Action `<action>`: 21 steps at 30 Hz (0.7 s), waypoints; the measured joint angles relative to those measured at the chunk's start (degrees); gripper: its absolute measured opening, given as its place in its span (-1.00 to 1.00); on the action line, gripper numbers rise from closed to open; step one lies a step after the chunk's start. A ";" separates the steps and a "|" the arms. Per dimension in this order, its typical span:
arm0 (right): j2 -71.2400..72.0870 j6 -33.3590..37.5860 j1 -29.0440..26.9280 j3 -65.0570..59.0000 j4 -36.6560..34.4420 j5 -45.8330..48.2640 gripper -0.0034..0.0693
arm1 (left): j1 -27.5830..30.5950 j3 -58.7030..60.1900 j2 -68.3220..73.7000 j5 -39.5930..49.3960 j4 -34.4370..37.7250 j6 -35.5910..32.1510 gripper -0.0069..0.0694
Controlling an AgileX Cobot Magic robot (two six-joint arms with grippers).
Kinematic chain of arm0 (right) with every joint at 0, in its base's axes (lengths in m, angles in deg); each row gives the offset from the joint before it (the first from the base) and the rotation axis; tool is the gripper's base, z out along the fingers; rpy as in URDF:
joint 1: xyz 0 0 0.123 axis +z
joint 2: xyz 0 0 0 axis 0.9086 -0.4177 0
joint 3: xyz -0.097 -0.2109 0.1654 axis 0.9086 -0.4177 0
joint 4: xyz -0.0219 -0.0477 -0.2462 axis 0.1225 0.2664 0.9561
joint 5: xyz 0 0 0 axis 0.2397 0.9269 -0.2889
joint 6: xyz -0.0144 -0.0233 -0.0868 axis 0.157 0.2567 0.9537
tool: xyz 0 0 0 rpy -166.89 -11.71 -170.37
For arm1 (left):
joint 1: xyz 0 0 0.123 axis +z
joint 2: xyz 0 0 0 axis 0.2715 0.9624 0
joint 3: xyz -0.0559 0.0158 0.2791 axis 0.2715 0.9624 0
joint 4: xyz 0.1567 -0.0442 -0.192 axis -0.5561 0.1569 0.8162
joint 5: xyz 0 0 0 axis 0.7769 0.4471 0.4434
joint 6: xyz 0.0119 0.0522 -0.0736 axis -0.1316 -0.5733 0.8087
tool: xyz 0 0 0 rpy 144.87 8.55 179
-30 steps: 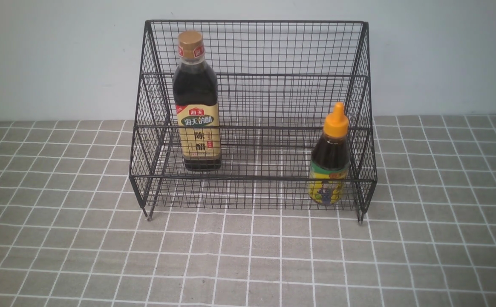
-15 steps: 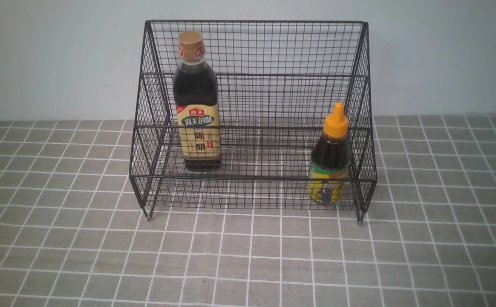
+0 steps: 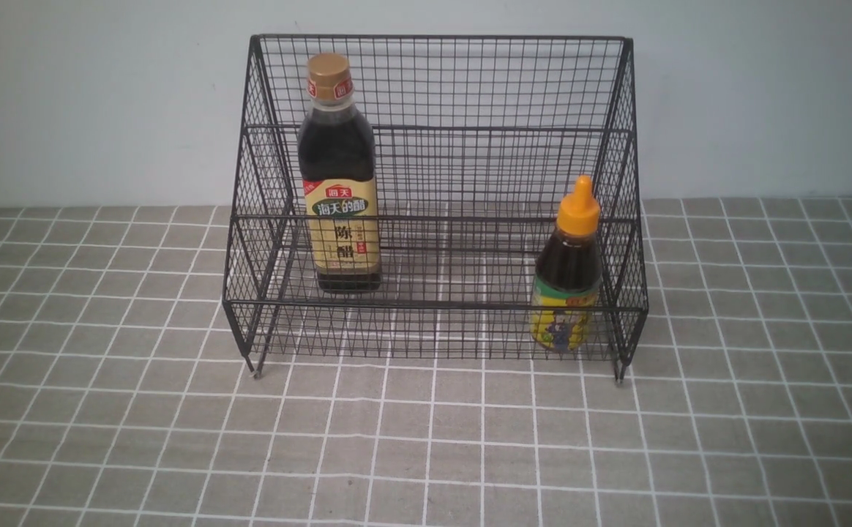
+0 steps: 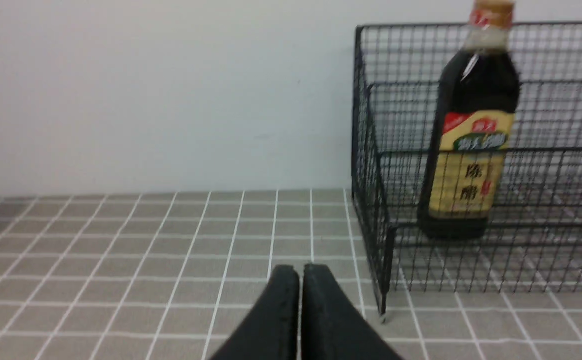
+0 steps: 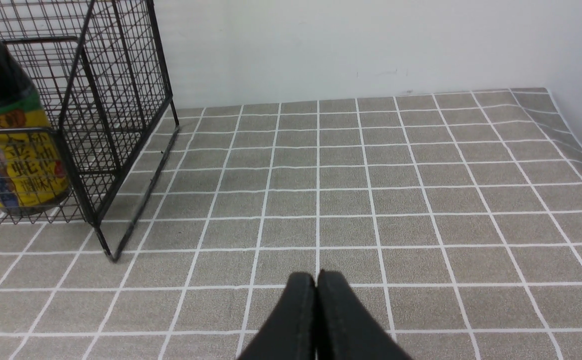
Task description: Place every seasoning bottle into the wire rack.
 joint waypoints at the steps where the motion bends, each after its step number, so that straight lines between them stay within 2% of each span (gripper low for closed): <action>1: 0.00 0.00 0.00 0.00 0.00 0.00 -0.94 | 0.11 3.18 0.00 -1.85 -0.19 0.24 -0.84; 7: 0.00 0.00 0.00 0.00 0.00 -0.02 -0.94 | -0.26 11.50 0.00 -3.67 -2.05 1.59 -0.84; 13: 0.00 0.00 0.00 0.00 0.00 -0.02 -0.94 | -4.70 12.05 0.00 -1.47 -4.64 1.75 -0.84; 21: 0.00 0.00 0.00 0.00 0.00 -0.02 -0.94 | -4.82 12.05 0.00 -1.43 -4.64 1.82 -0.84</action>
